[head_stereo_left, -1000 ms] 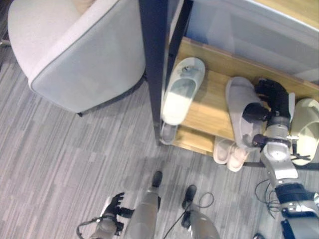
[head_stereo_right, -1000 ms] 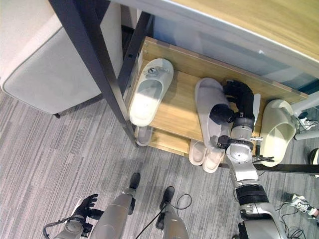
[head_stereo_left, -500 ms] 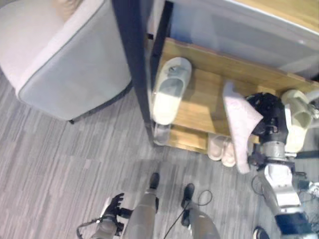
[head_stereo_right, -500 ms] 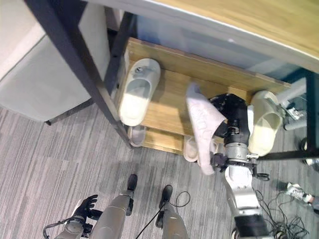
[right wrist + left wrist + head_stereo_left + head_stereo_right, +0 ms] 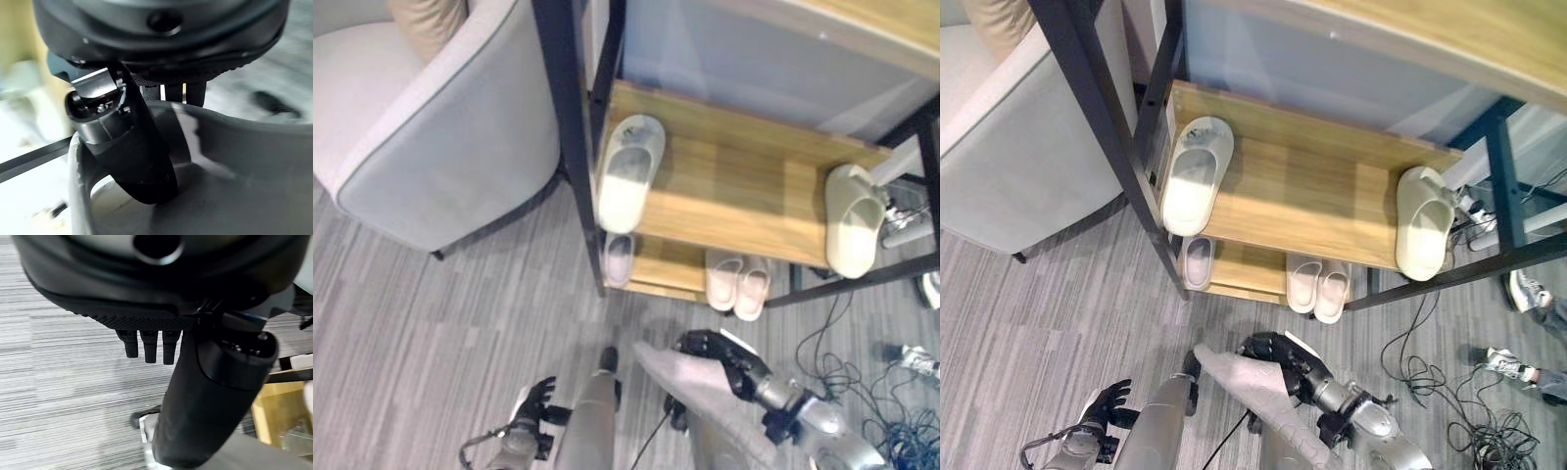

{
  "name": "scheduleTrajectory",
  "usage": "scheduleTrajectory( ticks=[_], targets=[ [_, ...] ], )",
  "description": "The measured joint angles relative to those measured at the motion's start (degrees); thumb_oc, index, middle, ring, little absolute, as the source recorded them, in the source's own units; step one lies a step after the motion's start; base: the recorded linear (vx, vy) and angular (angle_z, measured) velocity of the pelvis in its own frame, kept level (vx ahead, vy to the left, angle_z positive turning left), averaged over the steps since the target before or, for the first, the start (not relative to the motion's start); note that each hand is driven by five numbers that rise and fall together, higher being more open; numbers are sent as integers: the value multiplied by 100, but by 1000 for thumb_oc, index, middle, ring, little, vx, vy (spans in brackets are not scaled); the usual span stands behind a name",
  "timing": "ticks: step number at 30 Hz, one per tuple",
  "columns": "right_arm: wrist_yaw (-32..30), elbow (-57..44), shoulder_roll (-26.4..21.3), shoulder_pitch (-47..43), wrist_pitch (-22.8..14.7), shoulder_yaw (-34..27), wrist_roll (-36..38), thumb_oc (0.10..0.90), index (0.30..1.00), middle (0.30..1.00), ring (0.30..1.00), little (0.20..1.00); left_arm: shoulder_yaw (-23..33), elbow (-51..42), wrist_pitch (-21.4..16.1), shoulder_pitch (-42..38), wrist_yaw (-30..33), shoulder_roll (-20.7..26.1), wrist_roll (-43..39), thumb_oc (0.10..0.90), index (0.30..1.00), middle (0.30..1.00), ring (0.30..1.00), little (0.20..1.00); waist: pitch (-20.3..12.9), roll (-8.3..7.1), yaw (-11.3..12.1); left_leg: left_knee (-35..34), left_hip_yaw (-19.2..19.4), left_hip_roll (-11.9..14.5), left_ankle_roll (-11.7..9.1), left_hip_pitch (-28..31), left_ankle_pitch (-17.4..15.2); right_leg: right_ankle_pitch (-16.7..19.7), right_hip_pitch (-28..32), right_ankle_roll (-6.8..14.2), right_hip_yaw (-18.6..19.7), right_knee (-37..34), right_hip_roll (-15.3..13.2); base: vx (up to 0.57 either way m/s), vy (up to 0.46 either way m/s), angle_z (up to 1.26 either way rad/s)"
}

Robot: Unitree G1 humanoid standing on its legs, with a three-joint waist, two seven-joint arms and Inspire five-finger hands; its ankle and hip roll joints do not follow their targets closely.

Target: Arrange the slippers neatly on the shoe rack.

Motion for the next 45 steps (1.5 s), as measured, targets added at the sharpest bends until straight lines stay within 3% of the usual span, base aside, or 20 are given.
scheduleTrajectory(
  ticks=[4, 7, 10, 11, 12, 14, 16, 17, 21, 25, 26, 28, 30, 31, 32, 33, 34, 36, 41, 45],
  targets=[
    [-669, 987, 499, -1019, -6, -158, -448, 400, 300, 300, 300, 300, -212, -571, -64, -121, 11, -70, -653, 800, 900, 900, 900, 900, 466, 212, 43, 333, -77, -12, -39, -498, 33, -116, -538, -40, -16, 530, -47, -91, 23, 9],
    [-1201, 1535, 968, -1931, -56, -100, -800, 400, 300, 300, 300, 300, -310, -1152, -96, -15, 86, 16, -1175, 800, 900, 900, 900, 900, 548, 250, 64, 835, -41, 2, 7, -955, -149, -430, -1095, -163, 97, 1217, -83, -104, 27, -6],
    [-2039, 1571, 1081, -3002, -103, -173, -1358, 400, 300, 300, 300, 300, -521, -2173, -256, -102, 141, 22, -1748, 800, 900, 900, 900, 900, 669, 510, 317, 2048, 2, -41, -23, -1862, -532, -969, -2089, -175, 231, 2698, -176, -123, -17, 5],
    [-2258, 1545, 1094, -3311, -204, -194, -1491, 400, 300, 300, 300, 300, -640, -2789, -219, -34, 181, 144, -1985, 800, 900, 900, 900, 900, 663, 539, 391, 2619, -13, -73, -12, -2253, -670, -1263, -2497, -216, 300, 3402, -200, -126, -62, 16],
    [-2478, 1569, 1075, -3750, -301, -235, -1627, 400, 300, 300, 300, 300, -823, -3657, -240, 126, 159, 454, -2078, 800, 900, 900, 900, 900, 668, 544, 414, 3401, -16, -115, -3, -2792, -1024, -1767, -3023, -318, 389, 4278, -215, -53, -47, 23],
    [-2793, 1584, 1081, -4131, -295, -458, -1799, 400, 300, 300, 300, 300, -820, -3924, -372, -155, 89, 446, -2226, 800, 900, 900, 900, 900, 699, 614, 545, 4057, -22, -147, -10, -3354, -1304, -2078, -3588, -397, 507, 5022, -294, -49, -32, 19],
    [-2918, 1583, 1162, -4181, -271, -494, -1864, 400, 300, 300, 300, 300, -857, -3872, -309, -293, 152, 455, -2262, 800, 900, 900, 900, 900, 654, 613, 515, 4290, 0, -158, -161, -3502, -1258, -2129, -3708, -319, 499, 5255, -338, -25, -27, 8],
    [-3088, 1345, 1090, -4083, -265, -508, -2058, 400, 300, 300, 300, 300, -871, -4410, -299, -49, 165, 650, -2279, 800, 900, 900, 900, 900, 619, 609, 413, 4657, 5, -144, -18, -3648, -1543, -2486, -3791, -423, 516, 5696, -319, -3, -22, 14],
    [-3468, 529, 827, -3836, -406, -1233, -2171, 400, 300, 300, 300, 300, -826, -5147, -397, -229, 285, 665, -2223, 800, 900, 900, 900, 900, 643, 702, 358, 6097, 55, -233, 81, -4755, -2009, -3186, -4819, -556, 735, 7234, -417, 60, -46, 14],
    [-3724, 330, 444, -3602, -402, -1475, -2274, 400, 300, 300, 300, 300, -834, -5502, -456, -166, 269, 643, -2236, 800, 900, 900, 900, 900, 651, 704, 299, 7001, 78, -290, 153, -5263, -2349, -3636, -5266, -573, 868, 8193, -476, 57, -21, 8],
    [-3780, 309, 283, -3577, -402, -1515, -2257, 400, 300, 300, 300, 300, -845, -5622, -577, -149, 267, 746, -2278, 800, 900, 900, 900, 900, 651, 708, 291, 7400, 21, -331, -14, -5493, -2461, -3770, -5466, -438, 891, 8578, -469, 61, 11, -3],
    [-3783, 256, 218, -3588, -410, -1599, -2184, 400, 300, 300, 300, 300, -807, -5781, -626, -145, 258, 790, -2366, 800, 900, 900, 900, 900, 652, 704, 263, 7687, 16, -310, 71, -5713, -2560, -3912, -5659, -487, 930, 8890, -482, 89, 26, 0],
    [-3758, 116, 156, -3594, -419, -1623, -1695, 400, 300, 300, 300, 300, -796, -6102, -650, 28, 277, 967, -2468, 800, 900, 900, 900, 900, 667, 729, 212, 8424, 15, -267, 12, -6000, -2752, -4095, -5921, -459, 1025, 9693, -454, 75, 16, -13],
    [-3789, -28, 27, -3649, -422, -1623, -1507, 400, 300, 300, 300, 300, -782, -6270, -763, 103, 306, 980, -2466, 800, 900, 900, 900, 900, 691, 820, 206, 9143, 40, -266, 62, -6202, -3030, -4194, -6178, -296, 1180, 10471, -431, 76, 35, -44],
    [-3816, -69, -23, -3849, -490, -1623, -1506, 400, 300, 300, 300, 300, -645, -6357, -875, 130, 301, 935, -2488, 800, 900, 900, 900, 900, 680, 857, 214, 9597, 42, -178, 79, -6498, -3210, -4662, -6383, -371, 1303, 10799, -351, 79, 32, -38],
    [-3908, -48, 23, -3964, -516, -1600, -1501, 400, 300, 300, 300, 300, -562, -6361, -907, 68, 319, 898, -2649, 800, 900, 900, 900, 900, 678, 867, 179, 9767, 33, -228, 0, -6725, -3186, -4624, -6598, -401, 1301, 10999, -371, 128, 64, -43],
    [-4102, 324, 11, -4433, -475, -1137, -1485, 400, 300, 300, 300, 300, -687, -6521, -884, 173, 406, 1231, -2712, 800, 900, 900, 900, 900, 681, 875, 179, 10181, -31, -189, -31, -6759, -3271, -4651, -6642, -372, 1345, 11405, -306, 94, 56, -29],
    [-4310, 428, 23, -5133, -380, -667, -1524, 400, 300, 300, 300, 300, -720, -6529, -1009, 225, 504, 1288, -2661, 800, 900, 900, 900, 900, 683, 878, 172, 10425, 23, -121, -114, -6834, -3375, -4704, -6821, -455, 1470, 11665, -192, 66, 44, -29],
    [-4592, 85, 262, -5694, -512, -722, -1816, 400, 300, 300, 300, 300, -751, -6260, -1119, 171, 553, 1100, -2672, 800, 900, 900, 900, 900, 680, 883, 204, 10168, -30, -135, -86, -6734, -3360, -4695, -6719, -476, 1360, 11385, -217, 52, 64, -1],
    [-4991, 1255, 220, -6511, -510, -717, -2003, 400, 300, 300, 300, 300, -882, -6177, -1113, 97, 549, 1144, -2662, 800, 900, 900, 900, 900, 678, 887, 335, 10084, -49, -75, -25, -6633, -3434, -4686, -6605, -457, 1277, 11210, -207, 1, 37, -7]
  ],
)
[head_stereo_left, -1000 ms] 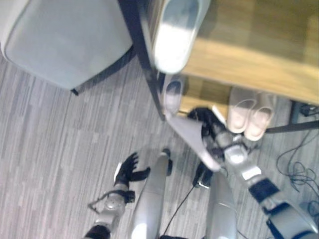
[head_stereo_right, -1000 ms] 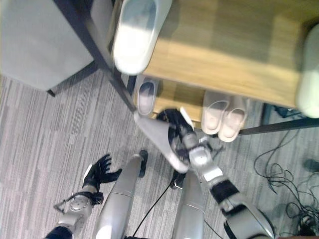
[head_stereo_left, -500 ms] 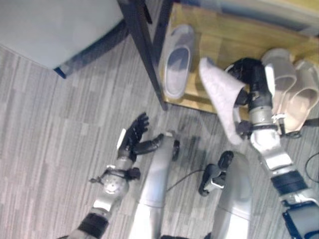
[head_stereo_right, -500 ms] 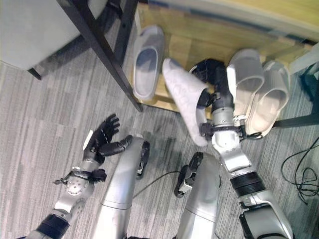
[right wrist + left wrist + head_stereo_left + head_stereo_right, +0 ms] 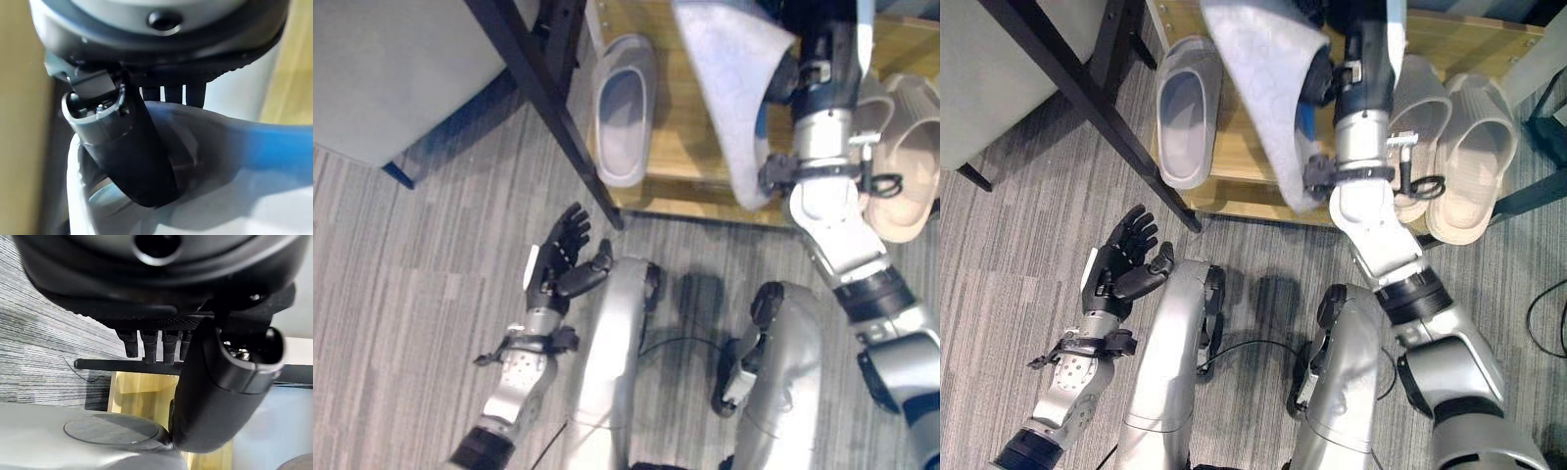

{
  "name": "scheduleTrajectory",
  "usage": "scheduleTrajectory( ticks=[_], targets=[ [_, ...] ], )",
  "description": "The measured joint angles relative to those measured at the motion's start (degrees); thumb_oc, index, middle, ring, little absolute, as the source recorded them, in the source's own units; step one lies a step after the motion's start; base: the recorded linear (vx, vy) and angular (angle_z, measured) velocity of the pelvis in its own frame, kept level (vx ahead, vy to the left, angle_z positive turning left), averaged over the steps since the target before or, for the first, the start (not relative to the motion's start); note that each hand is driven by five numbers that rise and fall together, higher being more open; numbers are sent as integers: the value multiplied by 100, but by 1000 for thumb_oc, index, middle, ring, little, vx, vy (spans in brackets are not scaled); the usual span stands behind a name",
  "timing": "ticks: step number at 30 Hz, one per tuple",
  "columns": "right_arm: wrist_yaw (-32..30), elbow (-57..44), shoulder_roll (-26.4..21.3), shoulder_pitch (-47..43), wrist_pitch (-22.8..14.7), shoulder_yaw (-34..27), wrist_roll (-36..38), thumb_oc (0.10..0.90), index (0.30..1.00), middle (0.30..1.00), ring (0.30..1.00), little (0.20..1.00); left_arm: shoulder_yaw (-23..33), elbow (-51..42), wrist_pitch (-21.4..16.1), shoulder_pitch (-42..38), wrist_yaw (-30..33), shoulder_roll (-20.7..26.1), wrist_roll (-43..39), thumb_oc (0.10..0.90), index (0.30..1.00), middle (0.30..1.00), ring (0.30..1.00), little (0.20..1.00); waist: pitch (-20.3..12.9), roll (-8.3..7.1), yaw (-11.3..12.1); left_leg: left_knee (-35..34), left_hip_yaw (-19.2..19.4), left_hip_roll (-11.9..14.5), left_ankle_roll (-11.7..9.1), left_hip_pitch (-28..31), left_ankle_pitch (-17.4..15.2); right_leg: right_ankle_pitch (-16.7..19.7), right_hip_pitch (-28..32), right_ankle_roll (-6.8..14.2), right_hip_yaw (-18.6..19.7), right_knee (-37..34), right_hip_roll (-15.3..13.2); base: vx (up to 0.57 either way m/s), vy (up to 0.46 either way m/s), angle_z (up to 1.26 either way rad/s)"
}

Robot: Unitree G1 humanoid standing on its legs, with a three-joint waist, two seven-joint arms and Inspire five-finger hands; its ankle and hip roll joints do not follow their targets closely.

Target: Arrange the slippers neatly on the shoe rack.

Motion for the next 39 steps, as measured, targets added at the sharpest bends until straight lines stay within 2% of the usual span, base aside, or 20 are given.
scheduleTrajectory(
  ticks=[2, 7, 9, 13, 20, 26, 27, 39],
  targets=[
    [-54, 391, -90, -194, 78, 23, 0, 400, 300, 300, 300, 300, -21, 176, 72, -19, 8, 10, 55, 800, 900, 900, 900, 900, 1, 2, 120, 21, 28, 71, -10, 64, -76, 0, 13, 0, -8, -13, 13, 12, 10, -15],
    [-110, 1180, -80, -243, 39, 102, 157, 400, 300, 300, 300, 300, -298, 979, 495, 277, 121, 36, 56, 800, 900, 900, 900, 900, 7, -5, 183, 34, 10, 73, 46, 60, -114, 0, 32, 0, -20, -25, 18, 2, -2, -2],
    [-104, 1475, -51, -234, 55, 202, 474, 400, 300, 300, 300, 300, -363, 1025, 505, 564, 128, 39, 56, 800, 900, 900, 900, 900, 10, -9, 189, 36, 3, 71, 45, 53, -114, -1, 30, -1, -20, -31, 21, 0, 0, 0],
    [-91, 1425, -35, -203, 58, 222, 586, 400, 300, 300, 300, 300, -423, 1025, 504, 855, 126, 45, 59, 800, 900, 900, 900, 900, 10, -10, 182, 35, -25, 73, 40, 50, -115, -3, 28, -5, -45, -34, 29, -26, 4, -1],
    [-60, 1460, 44, -209, 59, 238, 573, 400, 300, 300, 300, 300, -418, 1025, 497, 686, 207, 58, 56, 800, 900, 900, 900, 900, 10, -11, 184, 36, -62, 73, 38, 36, -114, -1, 36, -2, -89, -46, 31, 0, 0, 0],
    [24, 2000, 413, -403, 115, 520, 583, 400, 300, 300, 300, 300, -427, 1027, 492, 660, 211, 105, 57, 800, 900, 900, 900, 900, 11, -11, 158, 43, -64, 85, 37, 46, -113, -1, 45, -2, -90, -45, 43, -5, 3, 0],
    [81, 2290, 506, -530, 133, 744, 597, 800, 900, 900, 900, 900, -427, 1029, 492, 656, 215, 107, 55, 800, 900, 900, 900, 900, 11, -11, 180, 50, -65, 84, 35, 47, -112, 0, 47, -1, -92, -39, 42, 0, 0, 0],
    [230, 2342, 577, -595, 390, 903, 672, 800, 900, 900, 900, 900, -467, 1069, 495, 548, 235, 124, 40, 800, 900, 900, 900, 900, 16, -24, 161, 78, -60, 155, 47, 51, -119, 0, 38, -2, -82, -36, 74, -1, 6, -1]
  ],
)
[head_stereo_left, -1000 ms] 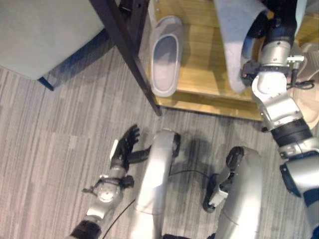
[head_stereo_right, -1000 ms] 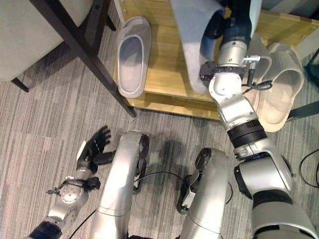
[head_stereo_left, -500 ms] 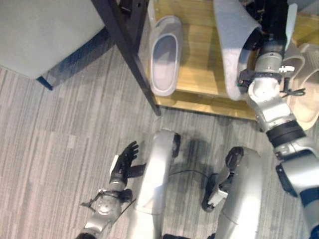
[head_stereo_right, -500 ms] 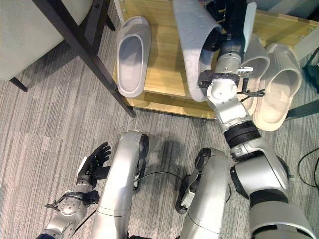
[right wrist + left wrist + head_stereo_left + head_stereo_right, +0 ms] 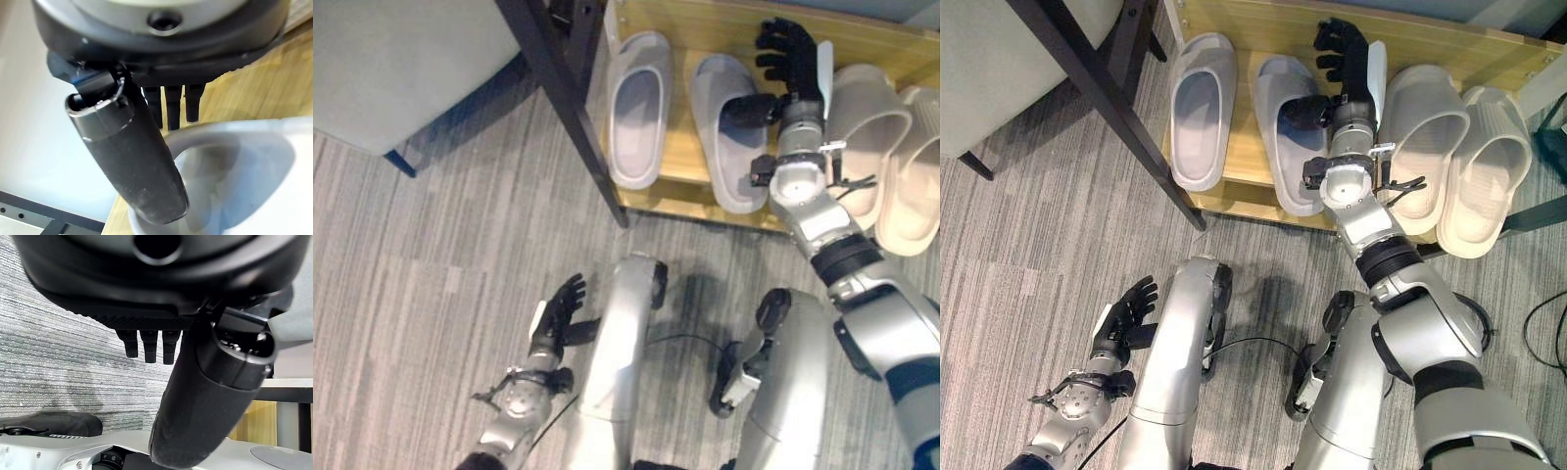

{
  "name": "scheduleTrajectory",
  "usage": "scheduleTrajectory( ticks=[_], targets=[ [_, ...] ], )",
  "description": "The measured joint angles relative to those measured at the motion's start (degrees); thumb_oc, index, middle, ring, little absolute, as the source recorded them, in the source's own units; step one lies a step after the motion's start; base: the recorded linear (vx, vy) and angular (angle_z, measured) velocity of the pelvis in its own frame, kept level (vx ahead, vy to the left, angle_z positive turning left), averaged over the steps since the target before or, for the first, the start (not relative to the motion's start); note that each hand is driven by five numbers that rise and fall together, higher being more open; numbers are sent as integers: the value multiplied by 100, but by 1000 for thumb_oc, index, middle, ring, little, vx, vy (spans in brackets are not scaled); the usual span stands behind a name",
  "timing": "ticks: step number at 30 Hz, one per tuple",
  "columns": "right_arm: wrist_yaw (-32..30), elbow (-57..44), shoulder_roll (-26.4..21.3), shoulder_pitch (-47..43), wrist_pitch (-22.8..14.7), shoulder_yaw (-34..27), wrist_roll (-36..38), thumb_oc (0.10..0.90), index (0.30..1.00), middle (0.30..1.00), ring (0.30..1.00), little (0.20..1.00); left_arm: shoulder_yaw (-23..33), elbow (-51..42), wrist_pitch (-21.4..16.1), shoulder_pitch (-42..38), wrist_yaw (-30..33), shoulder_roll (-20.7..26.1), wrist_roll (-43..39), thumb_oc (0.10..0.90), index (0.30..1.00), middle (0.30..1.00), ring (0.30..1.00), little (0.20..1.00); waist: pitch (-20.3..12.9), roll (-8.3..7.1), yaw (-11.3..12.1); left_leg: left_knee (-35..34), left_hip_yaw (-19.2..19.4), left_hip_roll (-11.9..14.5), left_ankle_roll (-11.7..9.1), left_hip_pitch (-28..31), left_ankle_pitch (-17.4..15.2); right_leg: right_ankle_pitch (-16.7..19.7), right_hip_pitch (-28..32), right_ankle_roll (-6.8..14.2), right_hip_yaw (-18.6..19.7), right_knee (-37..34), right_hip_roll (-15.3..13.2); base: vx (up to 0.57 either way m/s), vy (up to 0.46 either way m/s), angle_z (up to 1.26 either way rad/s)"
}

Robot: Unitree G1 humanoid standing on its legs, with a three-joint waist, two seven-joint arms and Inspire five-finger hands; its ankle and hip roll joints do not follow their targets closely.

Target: Arrange the slippers neatly on the shoe rack.

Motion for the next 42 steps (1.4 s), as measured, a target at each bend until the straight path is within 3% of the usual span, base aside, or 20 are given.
scheduleTrajectory(
  ticks=[8, 11, 14, 17, 22, 31, 35, 42],
  targets=[
    [118, -322, -288, 24, 8, 36, 11, 800, 900, 900, 900, 900, 6, 10, 5, 20, -1, 68, 1, 800, 900, 900, 900, 900, 18, -68, -39, 42, 2, 34, 19, 0, -68, 0, -16, 1, 11, 1, 45, 0, 3, -2],
    [442, -1014, -667, 232, -52, 129, 80, 800, 900, 900, 900, 900, 25, 31, 7, 37, -21, 73, 2, 800, 900, 900, 900, 900, 24, -79, -61, 46, 16, 24, 29, -11, -82, 0, -27, 1, 18, 1, 48, 0, 0, 0],
    [838, -1448, -939, 479, -367, 180, 716, 800, 900, 900, 900, 900, 64, 42, 6, 65, -65, 90, -10, 800, 900, 900, 900, 900, 25, -84, -128, 47, 30, 18, 31, -9, -87, 0, -27, 1, 32, 8, 39, 0, 0, 0],
    [1060, -1371, -1021, 492, -386, 273, 1167, 800, 900, 900, 900, 900, 62, 53, 7, 101, -128, 94, -48, 800, 900, 900, 900, 900, 25, -84, -158, 47, 34, 23, 31, -6, -87, -1, -37, 0, 42, 17, 41, 0, 0, 0],
    [1353, -1354, -1339, 480, -379, 637, 1239, 800, 900, 900, 900, 900, 46, 52, 8, 186, -202, 94, -47, 800, 900, 900, 900, 900, 24, -87, -160, 46, 38, 26, 25, -13, -90, -2, -55, -3, 46, 25, 41, 0, 0, 0],
    [1666, -1295, -1372, 454, -321, 940, 1360, 800, 900, 900, 900, 900, 47, 71, 9, 193, -277, 98, -43, 800, 900, 900, 900, 900, 24, -90, -159, 46, 50, 41, 26, -12, -92, -1, -73, -1, 60, 27, 53, 0, 0, 0],
    [1930, -2039, -1737, 625, -348, 1094, 1417, 800, 900, 900, 900, 900, 57, 88, 10, 225, -282, 116, -44, 800, 900, 900, 900, 900, 25, -133, -173, 43, 76, 85, 36, -16, -101, 0, -97, 1, 80, 28, 67, 0, 0, 0],
    [1999, -2273, -1765, 693, -469, 1066, 1385, 800, 900, 900, 900, 900, 44, 279, 8, 198, -418, 114, -42, 800, 900, 900, 900, 900, 25, -136, -210, 43, 80, 89, 37, -8, -101, -1, -94, -1, 87, 38, 66, 0, 0, 0]
  ],
)
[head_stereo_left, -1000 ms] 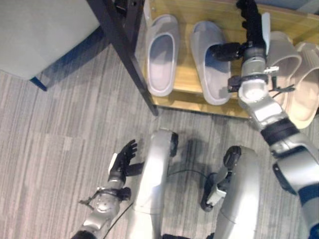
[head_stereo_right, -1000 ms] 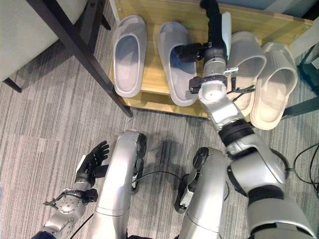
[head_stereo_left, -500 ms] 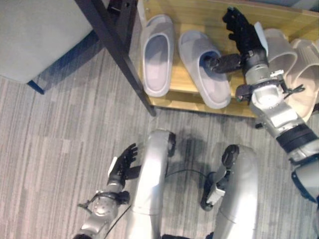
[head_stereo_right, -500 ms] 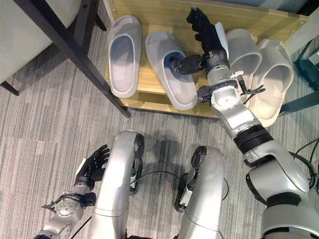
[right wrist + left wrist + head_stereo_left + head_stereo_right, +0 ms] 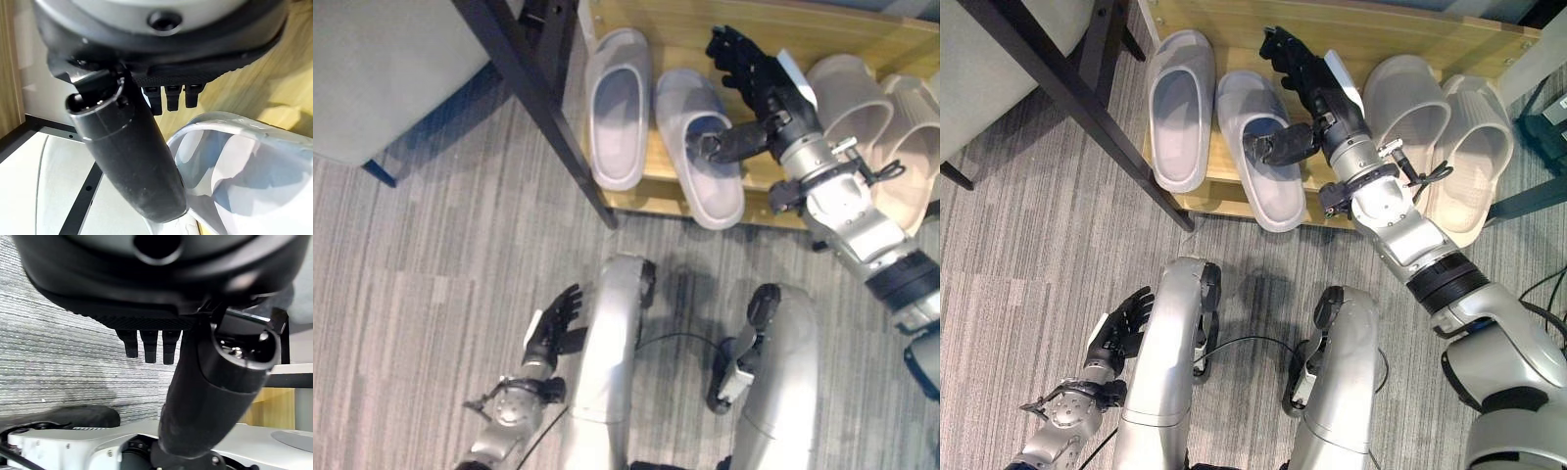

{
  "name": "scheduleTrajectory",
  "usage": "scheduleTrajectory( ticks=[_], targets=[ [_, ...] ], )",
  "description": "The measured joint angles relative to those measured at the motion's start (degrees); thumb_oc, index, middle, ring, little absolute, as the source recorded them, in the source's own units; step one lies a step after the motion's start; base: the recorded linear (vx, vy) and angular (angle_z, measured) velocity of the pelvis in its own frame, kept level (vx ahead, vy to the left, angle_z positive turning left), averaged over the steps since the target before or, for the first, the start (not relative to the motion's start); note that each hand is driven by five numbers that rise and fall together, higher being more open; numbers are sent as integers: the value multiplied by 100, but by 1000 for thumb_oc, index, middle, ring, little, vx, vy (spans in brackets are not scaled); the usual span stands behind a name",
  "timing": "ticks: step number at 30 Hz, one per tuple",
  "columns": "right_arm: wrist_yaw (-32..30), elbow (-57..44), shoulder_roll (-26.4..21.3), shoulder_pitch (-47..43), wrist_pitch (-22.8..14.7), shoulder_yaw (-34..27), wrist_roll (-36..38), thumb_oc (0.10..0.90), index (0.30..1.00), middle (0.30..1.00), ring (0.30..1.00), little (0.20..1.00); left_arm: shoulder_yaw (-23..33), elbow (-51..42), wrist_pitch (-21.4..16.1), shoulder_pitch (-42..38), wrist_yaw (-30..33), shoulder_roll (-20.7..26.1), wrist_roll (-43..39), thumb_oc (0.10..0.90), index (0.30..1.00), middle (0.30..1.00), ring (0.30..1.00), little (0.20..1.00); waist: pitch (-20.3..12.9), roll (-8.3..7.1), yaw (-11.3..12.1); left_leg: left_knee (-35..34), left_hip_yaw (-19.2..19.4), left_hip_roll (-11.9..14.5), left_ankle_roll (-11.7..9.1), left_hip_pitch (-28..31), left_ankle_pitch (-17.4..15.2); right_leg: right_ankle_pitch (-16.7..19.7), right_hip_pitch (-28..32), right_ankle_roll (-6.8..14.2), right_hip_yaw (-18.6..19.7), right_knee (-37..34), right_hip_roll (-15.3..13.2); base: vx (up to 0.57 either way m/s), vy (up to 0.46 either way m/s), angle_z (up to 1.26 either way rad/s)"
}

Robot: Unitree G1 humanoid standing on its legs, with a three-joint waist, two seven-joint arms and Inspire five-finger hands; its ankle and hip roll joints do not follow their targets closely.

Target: Arrange the slippers neatly on the shoe rack.

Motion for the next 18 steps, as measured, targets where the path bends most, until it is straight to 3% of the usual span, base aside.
scheduleTrajectory(
  ticks=[9, 14, 18],
  targets=[
    [-442, -21, 93, 107, -41, -397, -267, 800, 900, 900, 900, 900, 1, 127, 4, -9, 16, -18, 4, 800, 900, 900, 900, 900, 0, 0, -105, 0, 5, 3, -4, 4, -3, 0, -10, -1, 6, 9, 6, 0, 0, 0],
    [-436, -667, 66, 703, -201, -1040, -246, 800, 900, 900, 900, 900, 18, 151, 2, -18, 24, -24, 19, 800, 900, 900, 900, 900, 1, -4, -115, 0, 2, 3, -15, 3, -12, -1, -14, -2, 5, 12, 7, 0, 0, 0],
    [-276, -1339, -10, 1126, -305, -1109, -251, 800, 900, 900, 900, 900, 54, 176, 3, -4, 24, -28, 58, 800, 900, 900, 900, 900, 2, -16, -181, 0, 6, 3, -21, 8, -16, -1, -19, -3, 10, 16, 12, 0, 0, 0]
  ],
)
